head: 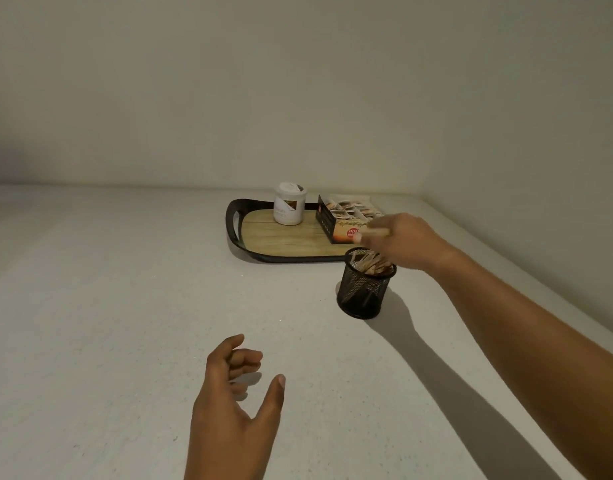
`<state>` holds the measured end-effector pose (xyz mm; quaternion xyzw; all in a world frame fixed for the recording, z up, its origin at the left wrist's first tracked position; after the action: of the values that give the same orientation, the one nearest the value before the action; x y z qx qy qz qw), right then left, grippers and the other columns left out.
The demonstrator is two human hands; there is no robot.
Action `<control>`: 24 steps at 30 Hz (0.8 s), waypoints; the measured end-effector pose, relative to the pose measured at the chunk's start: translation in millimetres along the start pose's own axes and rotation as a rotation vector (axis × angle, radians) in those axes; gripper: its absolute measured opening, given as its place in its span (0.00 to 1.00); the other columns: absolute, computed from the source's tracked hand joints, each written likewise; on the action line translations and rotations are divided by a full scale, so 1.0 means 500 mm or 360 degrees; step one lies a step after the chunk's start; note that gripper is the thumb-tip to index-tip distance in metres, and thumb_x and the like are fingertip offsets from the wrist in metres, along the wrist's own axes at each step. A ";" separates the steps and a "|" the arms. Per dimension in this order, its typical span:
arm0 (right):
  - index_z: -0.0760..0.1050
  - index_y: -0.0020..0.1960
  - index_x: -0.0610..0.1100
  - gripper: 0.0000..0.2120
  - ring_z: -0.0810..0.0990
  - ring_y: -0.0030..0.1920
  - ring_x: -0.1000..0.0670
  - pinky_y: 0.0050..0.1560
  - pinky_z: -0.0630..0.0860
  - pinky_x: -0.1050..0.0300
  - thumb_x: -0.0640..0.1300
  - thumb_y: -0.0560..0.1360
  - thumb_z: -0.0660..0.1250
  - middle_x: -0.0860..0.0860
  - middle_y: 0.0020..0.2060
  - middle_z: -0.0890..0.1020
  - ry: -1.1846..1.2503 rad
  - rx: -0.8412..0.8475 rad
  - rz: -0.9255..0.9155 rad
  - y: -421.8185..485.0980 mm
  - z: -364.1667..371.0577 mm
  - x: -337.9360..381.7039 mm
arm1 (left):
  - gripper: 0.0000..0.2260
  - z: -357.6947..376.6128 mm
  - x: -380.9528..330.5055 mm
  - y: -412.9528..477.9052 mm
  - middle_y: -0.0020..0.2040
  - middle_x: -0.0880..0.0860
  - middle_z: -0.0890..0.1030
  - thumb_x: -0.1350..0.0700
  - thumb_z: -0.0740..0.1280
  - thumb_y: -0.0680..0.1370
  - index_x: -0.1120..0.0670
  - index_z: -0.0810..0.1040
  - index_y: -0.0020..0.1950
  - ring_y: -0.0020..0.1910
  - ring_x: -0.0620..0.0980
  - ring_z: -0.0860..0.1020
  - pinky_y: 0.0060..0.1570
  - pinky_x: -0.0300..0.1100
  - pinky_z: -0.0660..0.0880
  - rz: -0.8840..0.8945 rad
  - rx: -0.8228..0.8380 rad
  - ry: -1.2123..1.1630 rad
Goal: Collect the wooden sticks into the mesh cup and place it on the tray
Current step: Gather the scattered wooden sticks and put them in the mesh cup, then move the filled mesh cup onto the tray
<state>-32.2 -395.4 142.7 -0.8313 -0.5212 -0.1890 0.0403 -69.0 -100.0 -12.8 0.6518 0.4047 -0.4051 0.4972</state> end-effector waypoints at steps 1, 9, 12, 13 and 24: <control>0.77 0.66 0.48 0.32 0.77 0.63 0.46 0.57 0.74 0.53 0.68 0.71 0.65 0.47 0.66 0.79 0.0238 -0.0176 0.0015 0.002 -0.002 -0.012 | 0.29 -0.003 -0.001 0.002 0.50 0.37 0.80 0.62 0.78 0.69 0.44 0.69 0.64 0.51 0.36 0.78 0.44 0.40 0.73 -0.0005 -0.0007 -0.0008; 0.57 0.76 0.56 0.61 0.66 0.73 0.45 0.71 0.65 0.43 0.70 0.50 0.79 0.50 0.76 0.65 0.1437 0.0058 0.0108 -0.048 0.116 -0.107 | 0.27 -0.010 0.003 0.009 0.49 0.44 0.81 0.60 0.77 0.70 0.41 0.70 0.61 0.50 0.36 0.78 0.45 0.40 0.73 -0.0082 -0.0042 -0.0071; 0.59 0.73 0.60 0.58 0.68 0.72 0.46 0.73 0.64 0.43 0.61 0.49 0.84 0.54 0.71 0.71 0.1419 0.0109 0.0097 -0.056 0.168 -0.115 | 0.26 -0.008 0.003 0.009 0.48 0.45 0.81 0.61 0.77 0.70 0.40 0.70 0.60 0.49 0.37 0.78 0.45 0.40 0.74 -0.0092 -0.0038 -0.0067; 0.59 0.74 0.57 0.59 0.70 0.70 0.47 0.71 0.67 0.45 0.60 0.48 0.85 0.53 0.69 0.73 0.1384 0.0067 0.0103 -0.056 0.179 -0.113 | 0.26 -0.007 0.003 0.009 0.48 0.45 0.82 0.61 0.77 0.70 0.40 0.70 0.60 0.48 0.37 0.78 0.45 0.41 0.74 -0.0098 -0.0038 -0.0064; 0.74 0.59 0.60 0.39 0.81 0.52 0.65 0.50 0.79 0.65 0.63 0.51 0.83 0.64 0.52 0.84 0.1217 -0.0147 -0.0187 -0.237 0.135 0.072 | 0.22 -0.012 0.016 0.026 0.46 0.41 0.81 0.56 0.76 0.72 0.39 0.70 0.59 0.47 0.39 0.80 0.42 0.35 0.75 -0.0244 -0.0107 -0.0202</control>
<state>-104.6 -293.0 77.8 -0.6706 -0.5062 -0.5105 0.1832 -53.4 -95.6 -14.8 0.5748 0.4346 -0.4686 0.5110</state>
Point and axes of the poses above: each hand's wrist, its own y-axis towards the middle knuckle, its own z-axis out of the palm, x = y × z, the point moved 2 cm from there along y, towards the middle knuckle
